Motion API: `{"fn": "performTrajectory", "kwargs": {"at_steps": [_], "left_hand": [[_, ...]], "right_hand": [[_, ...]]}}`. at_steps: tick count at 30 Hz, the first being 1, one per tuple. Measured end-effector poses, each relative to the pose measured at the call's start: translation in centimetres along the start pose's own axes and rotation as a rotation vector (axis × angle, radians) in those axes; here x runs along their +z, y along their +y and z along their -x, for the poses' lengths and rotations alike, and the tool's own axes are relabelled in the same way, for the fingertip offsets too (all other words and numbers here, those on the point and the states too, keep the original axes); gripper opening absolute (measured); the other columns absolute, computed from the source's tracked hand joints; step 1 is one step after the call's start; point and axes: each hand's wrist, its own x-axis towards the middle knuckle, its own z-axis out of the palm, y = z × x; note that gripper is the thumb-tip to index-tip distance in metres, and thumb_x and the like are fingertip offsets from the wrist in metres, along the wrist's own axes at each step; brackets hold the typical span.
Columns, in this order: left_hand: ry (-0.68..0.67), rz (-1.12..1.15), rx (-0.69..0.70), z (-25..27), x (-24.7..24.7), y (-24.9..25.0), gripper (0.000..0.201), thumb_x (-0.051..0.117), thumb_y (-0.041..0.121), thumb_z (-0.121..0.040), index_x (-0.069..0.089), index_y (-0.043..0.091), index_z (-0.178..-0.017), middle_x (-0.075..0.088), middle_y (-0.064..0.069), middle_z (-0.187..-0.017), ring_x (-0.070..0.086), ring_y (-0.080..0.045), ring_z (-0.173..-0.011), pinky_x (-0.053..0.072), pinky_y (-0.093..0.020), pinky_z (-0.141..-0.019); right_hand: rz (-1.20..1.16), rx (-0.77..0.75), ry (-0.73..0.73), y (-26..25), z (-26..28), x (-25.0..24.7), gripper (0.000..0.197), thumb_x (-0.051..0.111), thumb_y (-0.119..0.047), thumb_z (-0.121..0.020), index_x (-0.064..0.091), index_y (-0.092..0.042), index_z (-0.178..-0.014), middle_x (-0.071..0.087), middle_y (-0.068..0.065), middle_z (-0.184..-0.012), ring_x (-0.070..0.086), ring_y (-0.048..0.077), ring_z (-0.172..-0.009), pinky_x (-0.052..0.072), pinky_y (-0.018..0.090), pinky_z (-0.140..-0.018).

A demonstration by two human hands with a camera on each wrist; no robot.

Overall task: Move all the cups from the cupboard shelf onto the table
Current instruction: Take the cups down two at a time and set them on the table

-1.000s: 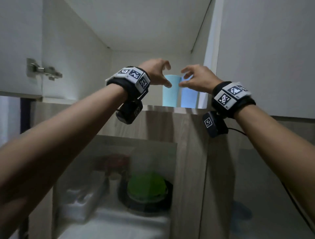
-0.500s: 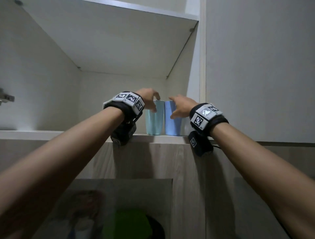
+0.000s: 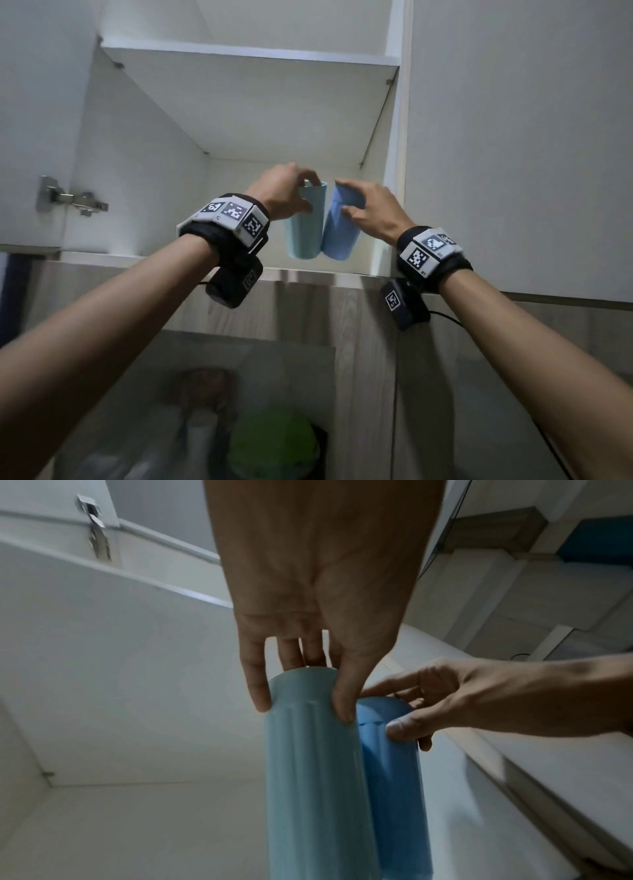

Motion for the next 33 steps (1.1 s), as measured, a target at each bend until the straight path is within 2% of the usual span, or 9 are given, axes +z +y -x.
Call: {"fn": "performTrajectory", "kwargs": {"at_steps": [3,7,10,13,19,24,27,30,33], "left_hand": [[0.072,0.000,-0.083,4.1,-3.9,0.9,0.044,0.073,0.014,-0.076,0.063,0.021,-0.119,0.068,-0.012,-0.103,0.059,-0.024,-0.085,0.047,-0.029,-0.078],[0.049,-0.057,-0.221,10.7,-8.6,1.9,0.043,0.074,0.017,-0.077,0.063,0.022,-0.118,0.067,-0.011,-0.101,0.062,-0.027,-0.093,0.050,-0.034,-0.083],[-0.015,-0.124,-0.356,16.5,-10.3,1.8,0.043,0.076,0.020,-0.076,0.064,0.025,-0.116,0.070,-0.010,-0.102,0.065,-0.027,-0.094,0.054,-0.040,-0.087],[-0.087,-0.156,-0.515,23.7,-10.7,1.8,0.044,0.076,0.015,-0.075,0.064,0.022,-0.117,0.065,-0.001,-0.099,0.062,-0.020,-0.094,0.052,-0.032,-0.088],[-0.235,-0.179,-0.884,40.2,-8.2,0.8,0.040,0.078,0.013,-0.072,0.068,0.017,-0.111,0.066,-0.004,-0.095,0.064,-0.025,-0.098,0.053,-0.038,-0.089],[-0.410,-0.202,-1.145,53.6,-3.7,-1.3,0.032,0.075,0.016,-0.073,0.069,0.011,-0.104,0.071,-0.011,-0.103,0.065,-0.029,-0.099,0.049,-0.032,-0.079],[-0.497,-0.209,-1.276,60.4,-0.6,-3.0,0.026,0.074,0.016,-0.071,0.068,0.010,-0.096,0.071,-0.012,-0.100,0.065,-0.030,-0.096,0.053,-0.038,-0.082],[-0.567,-0.175,-1.379,65.8,2.5,-4.6,0.030,0.074,0.015,-0.072,0.066,0.006,-0.099,0.071,-0.013,-0.104,0.065,-0.032,-0.099,0.053,-0.041,-0.085],[-0.667,-0.206,-1.404,69.8,5.0,-6.4,0.024,0.073,0.018,-0.074,0.064,0.009,-0.094,0.070,-0.014,-0.101,0.064,-0.033,-0.095,0.050,-0.036,-0.075]], "right_hand": [[-0.144,-0.083,0.015,-2.1,0.9,-1.0,0.054,0.063,-0.012,-0.086,0.052,-0.018,-0.138,0.056,0.002,-0.139,0.054,0.019,-0.126,0.041,0.034,-0.110],[-0.326,-0.199,-0.032,-6.3,3.2,-0.3,0.053,0.065,-0.012,-0.084,0.055,-0.019,-0.135,0.059,0.001,-0.136,0.055,0.015,-0.125,0.041,0.030,-0.109],[-0.470,-0.253,-0.163,-9.6,6.6,2.6,0.053,0.066,-0.012,-0.084,0.055,-0.018,-0.136,0.059,0.001,-0.136,0.055,0.013,-0.124,0.042,0.030,-0.109],[-0.574,-0.266,-0.318,-12.8,11.6,7.0,0.052,0.069,-0.013,-0.084,0.056,-0.017,-0.134,0.059,0.002,-0.136,0.056,0.015,-0.123,0.045,0.033,-0.107],[-0.699,-0.239,-0.697,-19.0,25.0,16.6,0.045,0.073,-0.016,-0.081,0.063,-0.018,-0.125,0.067,0.002,-0.124,0.063,0.017,-0.109,0.052,0.035,-0.096],[-0.587,-0.294,-1.017,-23.2,36.8,25.3,0.028,0.073,-0.019,-0.075,0.068,-0.014,-0.102,0.071,0.008,-0.100,0.064,0.023,-0.090,0.047,0.029,-0.074],[-0.502,-0.336,-1.148,-24.7,42.2,29.6,0.015,0.070,-0.019,-0.074,0.058,-0.019,-0.082,0.063,0.005,-0.085,0.059,0.024,-0.081,0.044,0.032,-0.067],[-0.468,-0.330,-1.232,-25.4,46.2,33.9,0.014,0.067,-0.016,-0.075,0.052,-0.016,-0.075,0.059,0.005,-0.080,0.056,0.025,-0.076,0.040,0.031,-0.062],[-0.393,-0.328,-1.293,-25.9,48.9,38.2,0.026,0.066,-0.016,-0.075,0.042,-0.020,-0.067,0.056,0.006,-0.079,0.052,0.026,-0.074,0.035,0.031,-0.061]]}}
